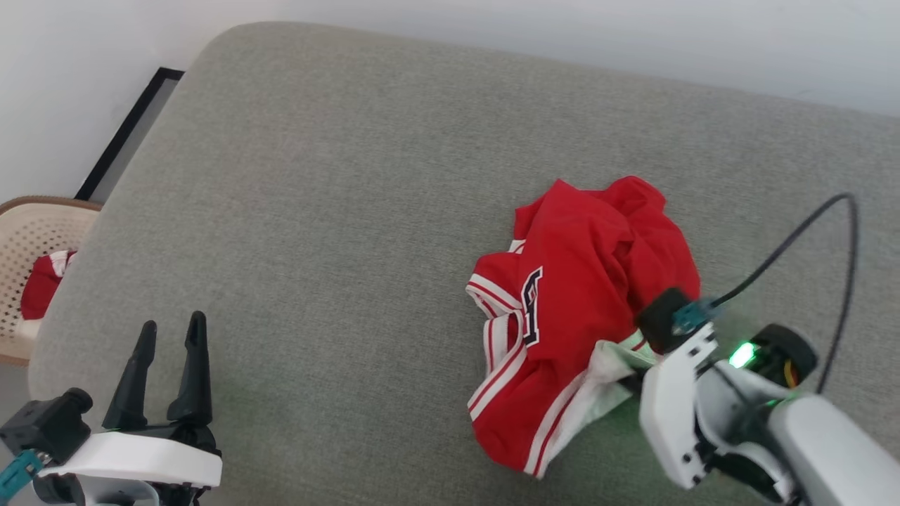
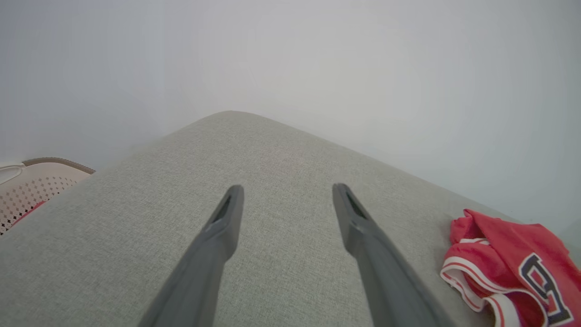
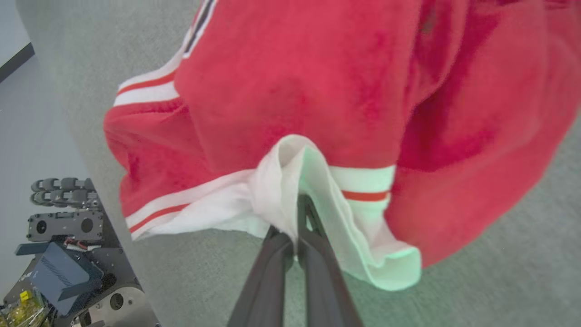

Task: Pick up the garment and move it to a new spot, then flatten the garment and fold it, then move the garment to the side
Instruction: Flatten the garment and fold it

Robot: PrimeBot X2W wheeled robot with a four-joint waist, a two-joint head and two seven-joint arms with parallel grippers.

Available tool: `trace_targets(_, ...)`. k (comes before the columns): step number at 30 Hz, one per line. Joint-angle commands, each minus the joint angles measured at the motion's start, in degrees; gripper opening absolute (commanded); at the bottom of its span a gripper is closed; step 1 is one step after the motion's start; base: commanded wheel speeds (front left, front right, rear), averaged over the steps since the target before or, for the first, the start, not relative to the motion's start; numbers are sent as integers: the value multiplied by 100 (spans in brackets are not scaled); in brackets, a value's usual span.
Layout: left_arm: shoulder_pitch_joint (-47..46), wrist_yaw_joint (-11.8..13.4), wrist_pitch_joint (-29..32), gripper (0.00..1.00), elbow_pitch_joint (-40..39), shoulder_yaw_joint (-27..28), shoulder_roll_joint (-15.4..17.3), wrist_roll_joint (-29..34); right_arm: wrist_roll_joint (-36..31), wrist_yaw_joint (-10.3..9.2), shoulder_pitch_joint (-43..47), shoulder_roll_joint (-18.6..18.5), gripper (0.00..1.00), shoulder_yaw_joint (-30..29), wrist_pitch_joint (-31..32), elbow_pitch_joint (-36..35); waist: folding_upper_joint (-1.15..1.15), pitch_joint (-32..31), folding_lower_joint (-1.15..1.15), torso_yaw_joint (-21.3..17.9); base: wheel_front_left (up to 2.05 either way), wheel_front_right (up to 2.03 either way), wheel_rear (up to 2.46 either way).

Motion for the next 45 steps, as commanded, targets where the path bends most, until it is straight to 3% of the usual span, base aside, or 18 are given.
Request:
trace_targets(1,64,-6,-32,100,-23,45,-4,62,-7,-2,-4,-44,0,-80,27,-84,0,-12,0,-39,0,0,0)
trace_targets(14,88,-37,-32,100,-36,140,-13,96,-280,-4,118,-596,0,-1753,237,-198,0,-29,0,-319,0,0,0)
trace_targets(22,-60,-48,-31,100,25,56,20,127,-446,-3,-107,-839,0,-2706,111,610,0,60,0,-383,0,0,0)
trace_targets(34,-311,-45,-32,100,117,-208,147,36,-361,-4,-655,-502,0,-2544,-261,2238,0,246,0,-347,0,0,0)
trace_targets(35,-331,-45,-24,100,108,-263,165,-2,-365,-4,-739,-467,8,-2528,-345,2362,0,249,0,-355,0,0,0)
trace_targets(37,-368,-46,7,100,87,-371,242,-41,-400,-4,-871,-450,63,-2420,-472,2572,0,245,0,-376,0,0,0)
trace_targets(38,-394,-46,28,100,68,-418,291,-59,-374,-4,-931,-456,100,-2390,-519,2686,0,238,0,-397,0,0,0)
trace_targets(45,-491,-48,463,100,-190,-853,661,-347,-334,-4,-1145,-524,100,-2244,-872,2699,0,119,0,-665,0,0,0)
